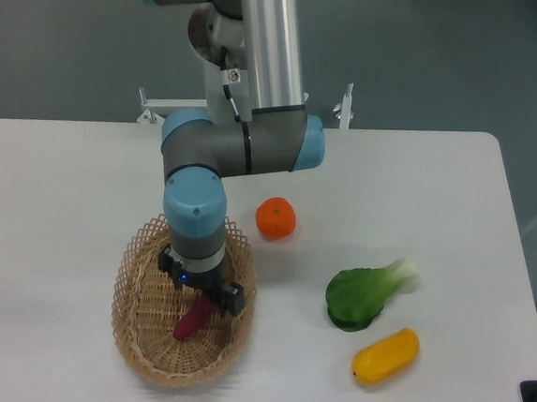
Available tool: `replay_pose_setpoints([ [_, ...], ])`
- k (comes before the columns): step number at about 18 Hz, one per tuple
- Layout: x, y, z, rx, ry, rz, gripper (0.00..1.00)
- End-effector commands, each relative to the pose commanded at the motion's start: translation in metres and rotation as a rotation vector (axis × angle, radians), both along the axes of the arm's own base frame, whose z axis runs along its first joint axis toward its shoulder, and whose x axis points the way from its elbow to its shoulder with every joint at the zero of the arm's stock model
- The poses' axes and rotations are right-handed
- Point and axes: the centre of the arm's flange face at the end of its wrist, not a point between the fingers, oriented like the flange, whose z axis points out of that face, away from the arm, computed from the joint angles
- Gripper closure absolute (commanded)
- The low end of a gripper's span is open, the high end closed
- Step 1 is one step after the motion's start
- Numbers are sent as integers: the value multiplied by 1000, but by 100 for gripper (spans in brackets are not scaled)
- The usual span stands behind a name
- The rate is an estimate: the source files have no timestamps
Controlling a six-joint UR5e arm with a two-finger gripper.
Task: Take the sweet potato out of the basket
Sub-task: 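Close the gripper on the purple sweet potato, then lift the sweet potato out of the basket and raise it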
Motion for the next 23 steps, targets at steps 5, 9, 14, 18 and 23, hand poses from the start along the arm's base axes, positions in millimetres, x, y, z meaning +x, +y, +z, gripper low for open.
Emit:
replay_pose_setpoints([
  [5,-4,1,2,-9,26,0,37],
  [9,-4,1,6,-4,30,-5,72],
  [14,-5,2,20,14,44,-15,72],
  [18,-20,-6,67,68,88,-26,72],
  [23,-75,-51,126,91,145,-59,72],
])
